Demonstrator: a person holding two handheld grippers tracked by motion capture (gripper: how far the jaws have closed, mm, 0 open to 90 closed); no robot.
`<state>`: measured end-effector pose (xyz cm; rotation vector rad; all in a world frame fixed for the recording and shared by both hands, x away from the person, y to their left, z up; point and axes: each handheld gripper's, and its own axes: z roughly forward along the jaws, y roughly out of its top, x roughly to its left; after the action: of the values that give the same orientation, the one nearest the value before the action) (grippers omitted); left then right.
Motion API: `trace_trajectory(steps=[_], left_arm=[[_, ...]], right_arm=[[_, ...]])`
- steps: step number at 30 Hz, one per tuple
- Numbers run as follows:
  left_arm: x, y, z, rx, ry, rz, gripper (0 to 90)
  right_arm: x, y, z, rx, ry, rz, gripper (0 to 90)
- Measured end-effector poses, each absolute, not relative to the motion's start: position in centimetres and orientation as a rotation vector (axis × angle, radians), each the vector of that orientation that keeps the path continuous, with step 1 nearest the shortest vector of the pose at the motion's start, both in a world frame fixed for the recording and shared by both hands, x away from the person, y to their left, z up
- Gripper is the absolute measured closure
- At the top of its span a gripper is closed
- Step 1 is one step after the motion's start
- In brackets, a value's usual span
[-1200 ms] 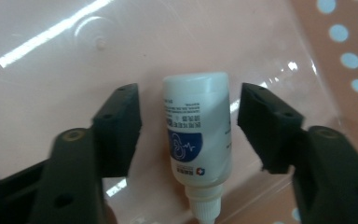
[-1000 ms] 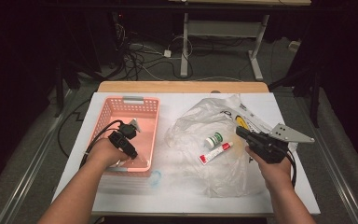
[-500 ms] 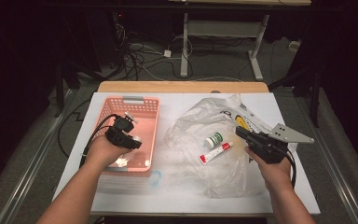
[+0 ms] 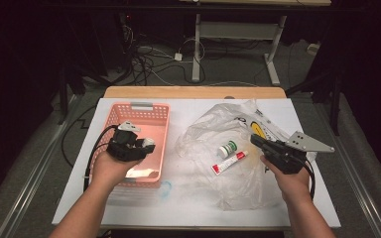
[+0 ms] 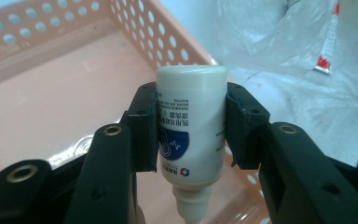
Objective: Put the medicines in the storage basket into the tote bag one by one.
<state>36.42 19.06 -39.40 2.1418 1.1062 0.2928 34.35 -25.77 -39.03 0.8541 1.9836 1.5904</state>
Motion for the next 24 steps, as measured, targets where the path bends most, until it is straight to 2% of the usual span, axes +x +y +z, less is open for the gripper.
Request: trace_trajectory(steps=[8, 24], left_arm=[[34.2, 18.6, -39.7, 2.078, 1.063, 0.366, 58.0], [32.2, 18.9, -39.5, 1.97, 0.985, 0.368, 58.1]], right_arm=[[34.3, -25.7, -38.9, 0.841, 1.979, 1.592, 90.0], [34.1, -25.7, -38.9, 0.832, 1.975, 1.585, 90.0]])
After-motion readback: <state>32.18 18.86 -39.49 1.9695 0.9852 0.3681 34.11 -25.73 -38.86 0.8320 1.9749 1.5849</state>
